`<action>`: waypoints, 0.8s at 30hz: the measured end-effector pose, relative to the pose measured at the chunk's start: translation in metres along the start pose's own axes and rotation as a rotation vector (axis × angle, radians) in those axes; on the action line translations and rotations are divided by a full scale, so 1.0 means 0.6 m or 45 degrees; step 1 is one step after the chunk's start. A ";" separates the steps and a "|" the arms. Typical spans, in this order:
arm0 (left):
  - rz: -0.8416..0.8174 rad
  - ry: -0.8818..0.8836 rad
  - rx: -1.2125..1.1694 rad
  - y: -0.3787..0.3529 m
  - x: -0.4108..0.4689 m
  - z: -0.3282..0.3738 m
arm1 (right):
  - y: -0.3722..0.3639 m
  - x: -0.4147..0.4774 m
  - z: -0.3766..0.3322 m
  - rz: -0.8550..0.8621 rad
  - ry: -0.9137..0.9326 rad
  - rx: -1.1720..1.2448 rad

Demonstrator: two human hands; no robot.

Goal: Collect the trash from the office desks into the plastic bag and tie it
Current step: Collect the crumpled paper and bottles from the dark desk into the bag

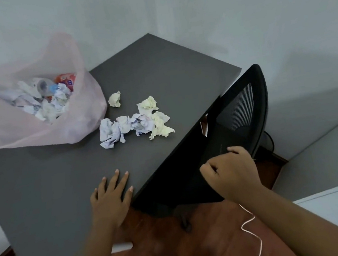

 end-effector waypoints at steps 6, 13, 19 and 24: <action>0.035 -0.123 0.071 -0.008 0.003 -0.018 | -0.034 0.042 -0.077 -0.101 0.021 -0.030; 0.000 -0.221 0.090 -0.005 0.006 -0.033 | -0.064 0.082 -0.145 -0.129 -0.138 -0.071; 0.020 -0.388 0.003 0.037 0.026 -0.046 | -0.058 0.086 -0.142 -0.259 -0.257 -0.117; 0.673 -0.449 -0.288 0.209 0.088 -0.059 | -0.098 0.191 -0.148 -0.460 -0.062 -0.093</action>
Point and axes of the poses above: each hand's wrist, its own x-axis towards the middle knuckle, its own y-axis out of the back of the hand, z = x × y, the point moved 2 cm from there along x, towards the middle knuckle, and after that the axes turned 6 degrees about y, right-handed, at the moved point
